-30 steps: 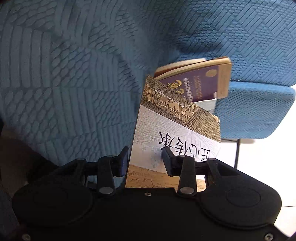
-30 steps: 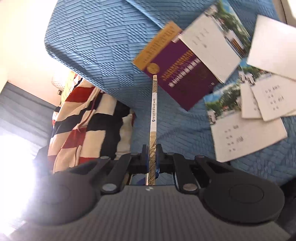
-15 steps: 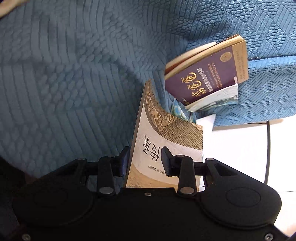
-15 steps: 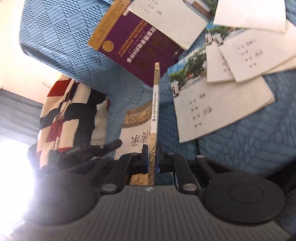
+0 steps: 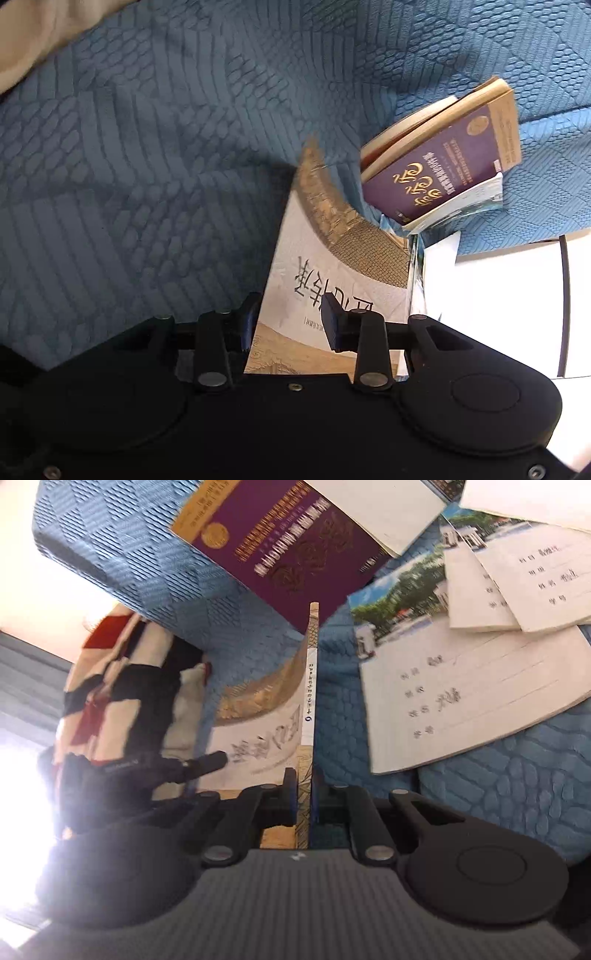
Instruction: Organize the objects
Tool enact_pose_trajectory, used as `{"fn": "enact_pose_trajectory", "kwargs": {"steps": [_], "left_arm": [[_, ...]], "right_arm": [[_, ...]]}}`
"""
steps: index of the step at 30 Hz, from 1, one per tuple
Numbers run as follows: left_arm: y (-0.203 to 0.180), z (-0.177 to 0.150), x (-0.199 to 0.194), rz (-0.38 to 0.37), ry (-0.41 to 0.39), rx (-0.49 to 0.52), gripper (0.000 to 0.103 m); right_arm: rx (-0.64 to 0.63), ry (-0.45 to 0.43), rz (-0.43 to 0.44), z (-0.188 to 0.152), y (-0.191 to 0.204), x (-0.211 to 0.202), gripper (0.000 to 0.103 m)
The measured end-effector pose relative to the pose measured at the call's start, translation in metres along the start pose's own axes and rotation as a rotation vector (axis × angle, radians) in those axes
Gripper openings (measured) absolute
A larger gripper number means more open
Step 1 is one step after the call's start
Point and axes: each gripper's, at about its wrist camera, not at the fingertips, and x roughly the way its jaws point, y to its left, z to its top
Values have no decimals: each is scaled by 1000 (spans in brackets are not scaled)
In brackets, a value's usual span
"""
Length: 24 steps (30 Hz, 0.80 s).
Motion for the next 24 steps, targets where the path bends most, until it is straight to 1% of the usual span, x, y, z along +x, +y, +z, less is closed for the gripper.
{"fn": "enact_pose_trajectory", "kwargs": {"steps": [3, 6, 8, 10, 11, 13, 15, 16, 17, 20, 22, 24], "left_arm": [[3, 2, 4, 39, -11, 20, 32], [5, 4, 4, 29, -12, 24, 32], [6, 5, 6, 24, -10, 25, 32], [6, 6, 6, 23, -11, 37, 32], [7, 6, 5, 21, -10, 41, 33], [7, 6, 4, 16, -8, 50, 34], [5, 4, 3, 23, -12, 70, 35], [3, 2, 2, 30, -15, 86, 35], [1, -1, 1, 39, -19, 102, 36], [-4, -8, -3, 75, -31, 144, 43], [-8, -14, -6, 104, -37, 174, 44], [-12, -20, -9, 138, -40, 215, 47]], "right_arm": [[-8, -7, -22, -3, -3, 4, 11], [-13, -12, -24, -3, -5, 6, 10], [-30, -9, -54, -4, -4, 9, 12], [-42, -12, -62, -5, -3, 10, 14], [-55, -12, -67, -5, -1, 10, 16], [-78, 7, -107, -3, 3, 13, 20], [-102, 26, -141, -2, 8, 15, 30], [-118, 36, -145, -1, 10, 15, 40], [-134, 46, -147, -1, 13, 15, 45], [-195, 38, -194, -2, 23, 10, 45], [-232, 12, -244, -4, 28, 5, 44], [-251, -20, -253, -5, 31, 0, 44]]}}
